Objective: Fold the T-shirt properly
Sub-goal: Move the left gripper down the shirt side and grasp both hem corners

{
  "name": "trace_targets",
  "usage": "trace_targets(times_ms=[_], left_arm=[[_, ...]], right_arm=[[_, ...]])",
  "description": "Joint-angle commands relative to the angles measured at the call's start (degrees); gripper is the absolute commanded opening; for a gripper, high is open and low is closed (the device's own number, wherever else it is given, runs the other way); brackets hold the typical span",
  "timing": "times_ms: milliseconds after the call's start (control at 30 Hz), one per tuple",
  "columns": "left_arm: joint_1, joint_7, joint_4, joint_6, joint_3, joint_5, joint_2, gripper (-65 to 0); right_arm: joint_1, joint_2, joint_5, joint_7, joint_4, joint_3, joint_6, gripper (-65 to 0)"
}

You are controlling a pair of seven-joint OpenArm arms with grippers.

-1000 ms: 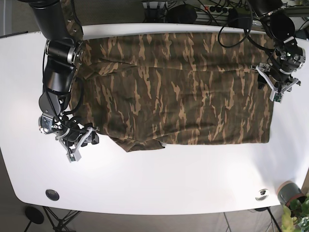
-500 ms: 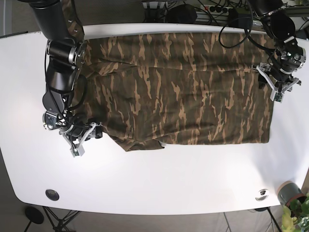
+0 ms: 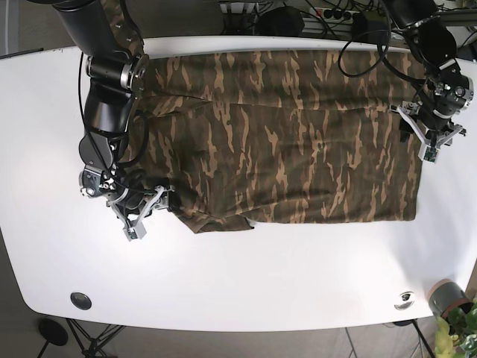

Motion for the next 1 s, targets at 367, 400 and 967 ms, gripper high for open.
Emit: trace_targets(times_ms=[367,400,967], left_arm=[[-0.60,-1.04,0.12,0.14,-0.40,-0.54,-1.83,-35.6],[-0.60,-1.04,0.12,0.14,-0.40,-0.54,-1.83,-35.6],[-14.49,-1.04,-10.52,10.47,-1.46,-0.45,-4.03,-35.0]], right_arm=[[4.22,-3.37,-0.04,3.49,-3.41,-0.16,0.47,-19.7],[4.48,-3.37,-0.04,3.58,-3.94,-0.16,0.47,-19.8],[4.74,-3.19,-0.04,7.44,-6.32,-0.16,-1.86,-61.0]])
